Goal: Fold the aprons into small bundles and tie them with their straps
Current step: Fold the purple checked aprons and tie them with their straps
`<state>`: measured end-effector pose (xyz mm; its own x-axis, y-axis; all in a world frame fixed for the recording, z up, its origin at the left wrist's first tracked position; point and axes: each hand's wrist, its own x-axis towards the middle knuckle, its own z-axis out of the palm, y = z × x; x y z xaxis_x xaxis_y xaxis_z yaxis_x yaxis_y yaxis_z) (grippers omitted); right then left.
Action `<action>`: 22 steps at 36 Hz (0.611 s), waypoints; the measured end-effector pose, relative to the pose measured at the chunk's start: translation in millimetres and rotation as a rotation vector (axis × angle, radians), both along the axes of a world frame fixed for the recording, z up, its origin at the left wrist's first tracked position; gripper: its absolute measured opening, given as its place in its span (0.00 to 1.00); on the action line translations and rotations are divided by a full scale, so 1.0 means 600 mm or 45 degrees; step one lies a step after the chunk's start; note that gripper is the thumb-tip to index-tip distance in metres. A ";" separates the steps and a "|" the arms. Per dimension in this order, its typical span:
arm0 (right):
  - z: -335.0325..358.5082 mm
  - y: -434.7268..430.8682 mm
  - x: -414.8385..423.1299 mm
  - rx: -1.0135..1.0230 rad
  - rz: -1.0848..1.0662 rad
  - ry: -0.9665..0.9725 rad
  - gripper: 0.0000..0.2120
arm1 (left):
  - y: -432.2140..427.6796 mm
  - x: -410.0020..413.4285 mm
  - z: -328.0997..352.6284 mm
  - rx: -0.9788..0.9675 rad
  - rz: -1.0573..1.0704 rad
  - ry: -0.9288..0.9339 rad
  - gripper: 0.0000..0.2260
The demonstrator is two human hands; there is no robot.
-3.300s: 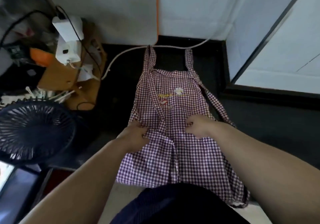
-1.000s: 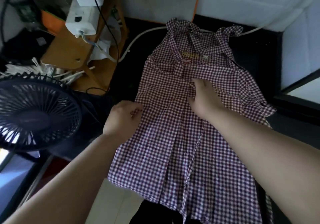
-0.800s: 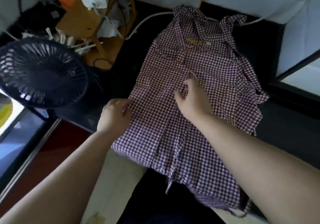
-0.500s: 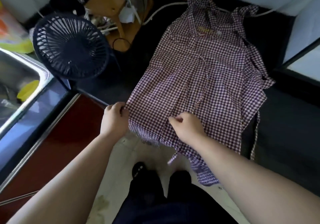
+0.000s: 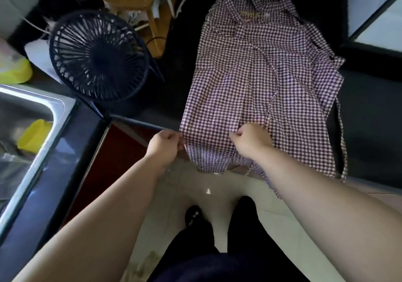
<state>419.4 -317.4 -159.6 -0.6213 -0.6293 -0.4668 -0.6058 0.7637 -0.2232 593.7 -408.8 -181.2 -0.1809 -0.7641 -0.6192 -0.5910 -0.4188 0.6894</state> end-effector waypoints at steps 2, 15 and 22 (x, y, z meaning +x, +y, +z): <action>0.004 0.006 0.001 -0.139 -0.165 -0.143 0.15 | -0.005 0.009 -0.006 -0.182 -0.093 -0.222 0.11; 0.008 0.030 -0.008 -0.257 -0.258 -0.077 0.09 | 0.035 -0.011 -0.014 0.218 -0.197 0.035 0.19; 0.023 0.057 0.001 -0.164 -0.010 -0.382 0.27 | 0.029 -0.010 0.005 0.044 -0.332 0.308 0.12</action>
